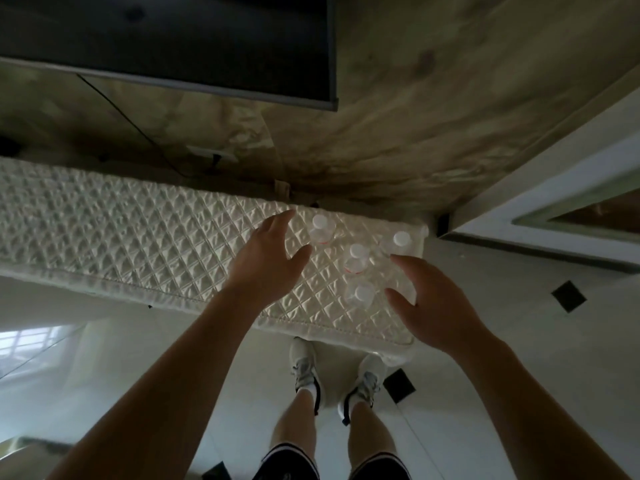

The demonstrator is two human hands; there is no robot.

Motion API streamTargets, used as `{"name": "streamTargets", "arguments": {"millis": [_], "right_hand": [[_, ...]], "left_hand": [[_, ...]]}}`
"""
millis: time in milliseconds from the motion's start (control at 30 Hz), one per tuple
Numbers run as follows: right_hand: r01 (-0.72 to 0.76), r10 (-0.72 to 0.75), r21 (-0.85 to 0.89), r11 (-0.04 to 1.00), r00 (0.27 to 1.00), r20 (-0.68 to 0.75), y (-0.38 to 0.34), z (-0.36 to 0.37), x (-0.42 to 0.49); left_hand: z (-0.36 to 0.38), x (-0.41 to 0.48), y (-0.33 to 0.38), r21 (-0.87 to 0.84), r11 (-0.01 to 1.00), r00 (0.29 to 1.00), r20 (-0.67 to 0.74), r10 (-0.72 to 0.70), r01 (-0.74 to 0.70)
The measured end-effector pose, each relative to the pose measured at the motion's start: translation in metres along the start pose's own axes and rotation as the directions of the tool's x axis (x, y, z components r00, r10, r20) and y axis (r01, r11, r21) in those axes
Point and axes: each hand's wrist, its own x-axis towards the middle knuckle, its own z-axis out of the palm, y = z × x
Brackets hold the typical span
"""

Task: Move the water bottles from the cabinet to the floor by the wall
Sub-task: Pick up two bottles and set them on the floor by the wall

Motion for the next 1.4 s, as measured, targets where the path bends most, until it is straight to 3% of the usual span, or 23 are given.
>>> {"name": "streamTargets", "arguments": {"millis": [400, 700, 1033, 1400], "right_hand": [[-0.081, 0.067, 0.111, 0.991, 0.990, 0.127, 0.072, 0.090, 0.041], [-0.098, 0.076, 0.194, 0.976, 0.990, 0.119, 0.112, 0.139, 0.052], [-0.037, 0.023, 0.214, 0.976, 0.998, 0.065, 0.125, 0.174, 0.064], [-0.008, 0.005, 0.231, 0.973, 1.000, 0.014, 0.122, 0.187, 0.071]], "left_hand": [[0.115, 0.089, -0.055, -0.102, 0.994, 0.999, 0.015, -0.050, 0.051], [0.185, 0.114, -0.074, -0.266, 0.962, 0.984, -0.139, -0.108, 0.068], [0.219, 0.122, -0.081, -0.318, 0.946, 0.918, -0.353, -0.181, 0.064], [0.224, 0.130, -0.077, -0.313, 0.948, 0.908, -0.377, -0.183, 0.061]]}}
